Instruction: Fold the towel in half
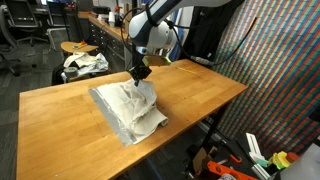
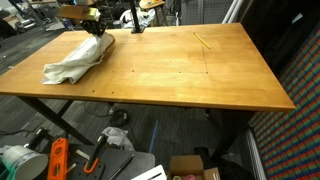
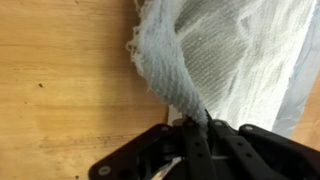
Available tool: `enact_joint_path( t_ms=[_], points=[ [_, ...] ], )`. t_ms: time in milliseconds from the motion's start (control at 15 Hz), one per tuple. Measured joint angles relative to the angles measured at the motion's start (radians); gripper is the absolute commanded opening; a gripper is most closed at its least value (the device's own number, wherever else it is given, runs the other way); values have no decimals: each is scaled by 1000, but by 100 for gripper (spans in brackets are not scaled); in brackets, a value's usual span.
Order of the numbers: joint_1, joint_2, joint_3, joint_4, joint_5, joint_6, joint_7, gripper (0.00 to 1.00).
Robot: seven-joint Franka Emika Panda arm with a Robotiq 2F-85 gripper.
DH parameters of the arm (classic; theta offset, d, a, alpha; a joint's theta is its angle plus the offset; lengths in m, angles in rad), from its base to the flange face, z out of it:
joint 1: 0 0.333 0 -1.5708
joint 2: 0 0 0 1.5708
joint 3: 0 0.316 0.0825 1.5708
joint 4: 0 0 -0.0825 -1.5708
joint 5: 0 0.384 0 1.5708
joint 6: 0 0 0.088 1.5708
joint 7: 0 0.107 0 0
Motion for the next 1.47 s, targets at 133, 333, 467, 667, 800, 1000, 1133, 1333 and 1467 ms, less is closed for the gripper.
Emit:
enact_joint_path(
  t_ms=[133, 333, 467, 667, 800, 1000, 1133, 1333, 1467],
  points=[
    [58, -50, 0, -73, -87, 71, 55, 7],
    [150, -91, -11, -140, -246, 145, 207, 7],
    [223, -94, -36, -154, -380, 172, 361, 7],
    [332, -80, -78, -139, -551, 148, 587, 7],
    [384, -55, -85, -92, -593, 93, 701, 7],
    [429, 1, -81, 22, -594, -33, 790, 7],
    [438, 50, -80, 111, -593, -105, 826, 7],
    [437, 134, -81, 241, -585, -185, 855, 7],
    [437, 194, -86, 318, -585, -222, 876, 7]
  ],
)
